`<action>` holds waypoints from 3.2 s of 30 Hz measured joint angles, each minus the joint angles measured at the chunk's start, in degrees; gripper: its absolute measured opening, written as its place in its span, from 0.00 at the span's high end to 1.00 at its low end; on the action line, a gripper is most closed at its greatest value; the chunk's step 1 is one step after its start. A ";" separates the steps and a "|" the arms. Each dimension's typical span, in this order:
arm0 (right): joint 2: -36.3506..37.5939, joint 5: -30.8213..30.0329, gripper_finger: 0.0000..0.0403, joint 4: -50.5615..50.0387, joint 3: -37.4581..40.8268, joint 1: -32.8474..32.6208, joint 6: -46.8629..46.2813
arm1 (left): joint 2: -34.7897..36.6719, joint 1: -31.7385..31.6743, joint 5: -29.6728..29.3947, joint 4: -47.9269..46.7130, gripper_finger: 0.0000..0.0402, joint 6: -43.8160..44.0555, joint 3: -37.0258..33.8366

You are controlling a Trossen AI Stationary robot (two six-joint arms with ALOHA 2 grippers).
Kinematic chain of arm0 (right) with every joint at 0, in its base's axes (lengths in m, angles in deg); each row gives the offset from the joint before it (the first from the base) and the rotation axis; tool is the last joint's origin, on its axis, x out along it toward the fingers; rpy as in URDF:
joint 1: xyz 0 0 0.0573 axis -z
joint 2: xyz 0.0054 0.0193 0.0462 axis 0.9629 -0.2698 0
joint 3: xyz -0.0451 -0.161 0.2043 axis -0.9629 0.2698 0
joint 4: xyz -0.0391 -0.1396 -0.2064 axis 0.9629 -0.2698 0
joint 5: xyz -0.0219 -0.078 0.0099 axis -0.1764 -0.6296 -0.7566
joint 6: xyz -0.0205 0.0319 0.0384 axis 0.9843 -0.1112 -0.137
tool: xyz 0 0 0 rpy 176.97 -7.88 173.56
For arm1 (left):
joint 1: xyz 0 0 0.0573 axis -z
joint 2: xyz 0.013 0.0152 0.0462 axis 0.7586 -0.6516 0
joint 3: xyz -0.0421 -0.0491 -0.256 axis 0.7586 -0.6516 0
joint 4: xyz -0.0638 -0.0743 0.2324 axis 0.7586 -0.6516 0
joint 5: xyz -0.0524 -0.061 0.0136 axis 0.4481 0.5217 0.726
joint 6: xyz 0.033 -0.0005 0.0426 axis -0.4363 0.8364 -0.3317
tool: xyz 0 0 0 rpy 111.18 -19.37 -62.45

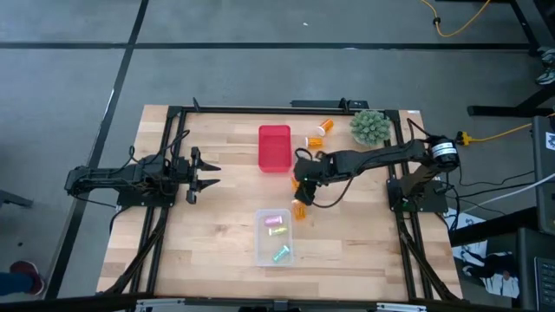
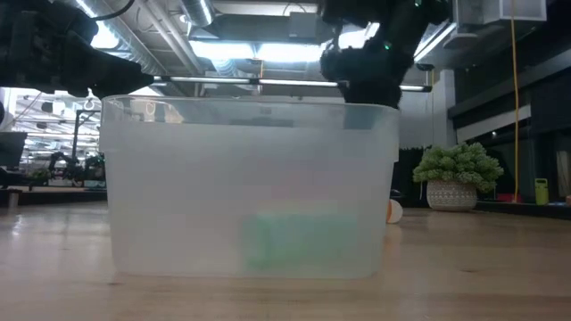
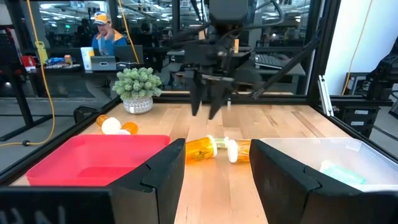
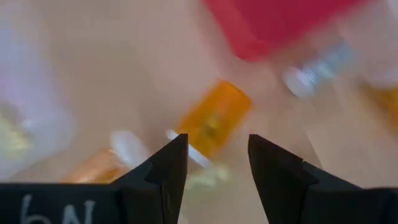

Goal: Pick and place medicine bottles into bin by pill shape (circle, oval)
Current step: Put the small yellow pill bottle into the transparent bin

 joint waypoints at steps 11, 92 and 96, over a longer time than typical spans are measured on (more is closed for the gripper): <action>-0.13 -2.88 0.58 -0.85 5.37 0.04 -29.94 | 0.00 0.01 0.01 -0.02 0.57 -0.03 0.01; -7.13 13.90 0.71 3.49 -12.55 -1.83 3.89 | 0.00 0.01 0.02 0.00 0.57 0.04 0.00; -7.13 23.39 0.71 14.73 -10.49 -2.91 10.89 | 0.00 0.02 0.02 0.00 0.57 0.04 -0.01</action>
